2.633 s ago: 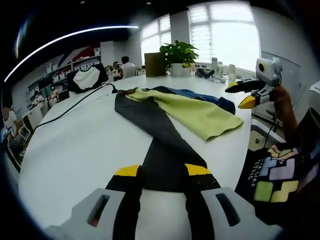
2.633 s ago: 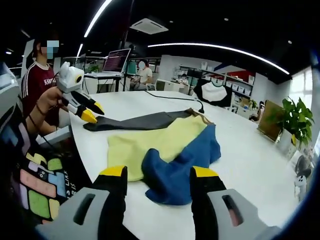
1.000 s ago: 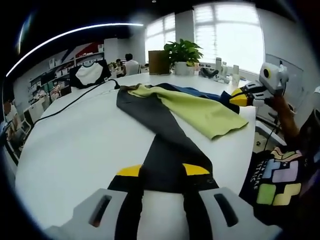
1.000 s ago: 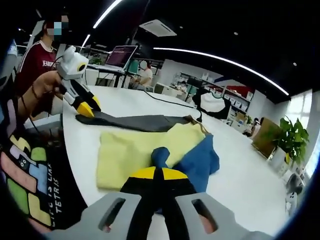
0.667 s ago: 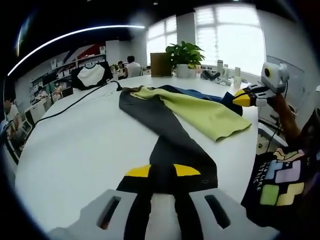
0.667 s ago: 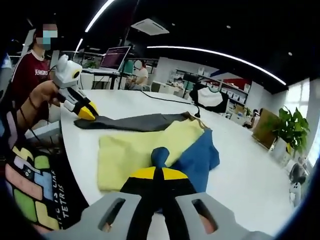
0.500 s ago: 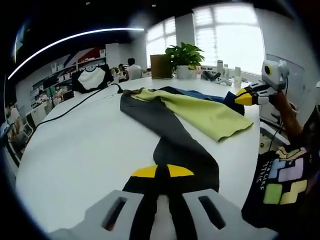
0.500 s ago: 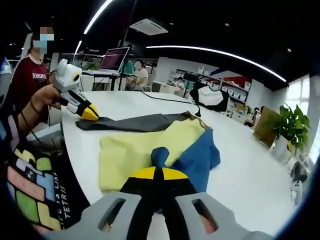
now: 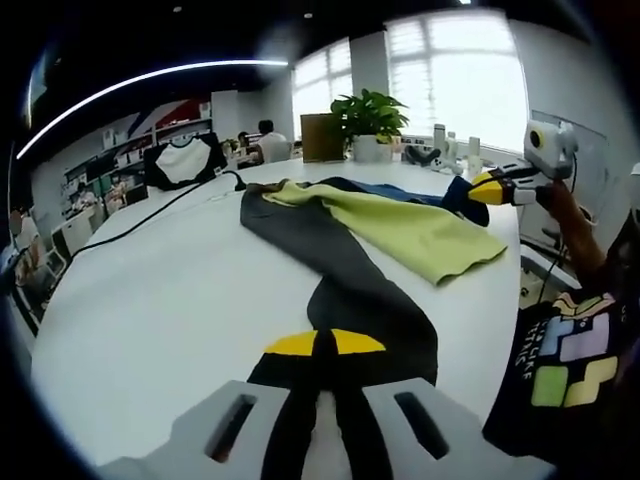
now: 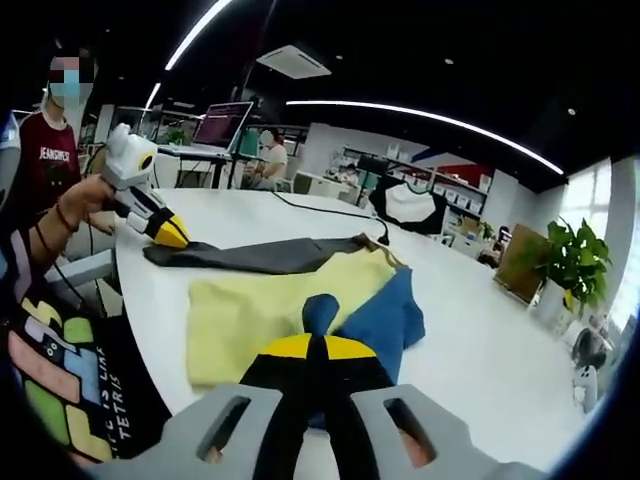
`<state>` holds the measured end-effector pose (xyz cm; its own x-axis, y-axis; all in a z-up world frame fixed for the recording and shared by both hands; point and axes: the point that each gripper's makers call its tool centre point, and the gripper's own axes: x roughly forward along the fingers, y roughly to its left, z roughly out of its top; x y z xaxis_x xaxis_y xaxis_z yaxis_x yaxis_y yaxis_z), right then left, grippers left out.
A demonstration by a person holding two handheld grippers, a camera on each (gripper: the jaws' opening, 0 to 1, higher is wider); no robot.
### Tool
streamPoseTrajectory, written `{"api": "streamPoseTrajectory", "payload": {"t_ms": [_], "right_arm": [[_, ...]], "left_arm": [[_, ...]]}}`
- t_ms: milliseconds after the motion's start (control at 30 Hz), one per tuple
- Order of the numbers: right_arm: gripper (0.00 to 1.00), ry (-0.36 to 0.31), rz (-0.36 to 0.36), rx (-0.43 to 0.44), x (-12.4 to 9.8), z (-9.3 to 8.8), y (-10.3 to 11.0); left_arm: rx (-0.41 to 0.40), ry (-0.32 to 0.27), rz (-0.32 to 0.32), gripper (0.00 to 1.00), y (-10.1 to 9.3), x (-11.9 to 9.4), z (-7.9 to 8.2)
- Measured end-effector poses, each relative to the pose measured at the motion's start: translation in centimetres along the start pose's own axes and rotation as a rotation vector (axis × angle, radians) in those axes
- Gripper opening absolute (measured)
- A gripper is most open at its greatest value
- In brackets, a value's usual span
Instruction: Fold the garment on the visible template until the final outline fits inside the template.
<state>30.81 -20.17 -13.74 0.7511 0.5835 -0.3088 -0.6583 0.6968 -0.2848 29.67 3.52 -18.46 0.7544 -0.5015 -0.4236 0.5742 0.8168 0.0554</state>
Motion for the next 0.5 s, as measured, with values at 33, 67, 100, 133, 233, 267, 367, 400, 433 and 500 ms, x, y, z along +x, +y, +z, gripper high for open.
{"api": "streamPoseTrajectory", "payload": {"t_ms": [33,67,100,133,233,267,367,400,433,500], "right_arm": [[0.0,-0.004,0.006,0.008,-0.1,0.1,0.1],[0.0,-0.004,0.011,0.015,-0.1,0.2,0.1],[0.0,-0.011,0.02,0.029,-0.2,0.3,0.2],[0.0,-0.017,0.026,0.042,-0.3,0.4,0.2],[0.0,0.01,0.019,0.14,-0.4,0.1,0.2],[0.0,0.032,0.018,0.219,-0.4,-0.2,0.2],[0.0,-0.043,0.061,0.242,-0.1,0.6,0.3],[0.0,-0.039,0.045,0.24,-0.2,0.4,-0.1],[0.0,-0.045,0.038,0.227,-0.1,0.4,-0.1],[0.0,-0.04,0.026,0.221,-0.1,0.4,-0.3]], "left_arm": [[-0.002,0.0,0.001,0.03,0.0,0.0,0.0],[0.001,0.0,0.002,0.03,0.0,0.0,0.0],[0.005,0.001,0.003,0.03,0.0,0.0,0.0],[0.0,0.003,0.006,0.03,0.0,0.0,0.0],[-0.036,0.021,0.002,0.03,-0.3,-0.2,0.0],[-0.066,0.025,0.004,0.03,-0.4,-0.2,0.0],[-0.075,0.009,-0.002,0.02,-0.5,-0.1,0.1],[-0.073,0.009,0.001,0.02,-0.5,0.0,0.1],[-0.052,0.006,0.008,0.02,-0.5,0.1,0.2],[-0.043,0.004,0.012,0.02,-0.5,0.2,0.2]]}}
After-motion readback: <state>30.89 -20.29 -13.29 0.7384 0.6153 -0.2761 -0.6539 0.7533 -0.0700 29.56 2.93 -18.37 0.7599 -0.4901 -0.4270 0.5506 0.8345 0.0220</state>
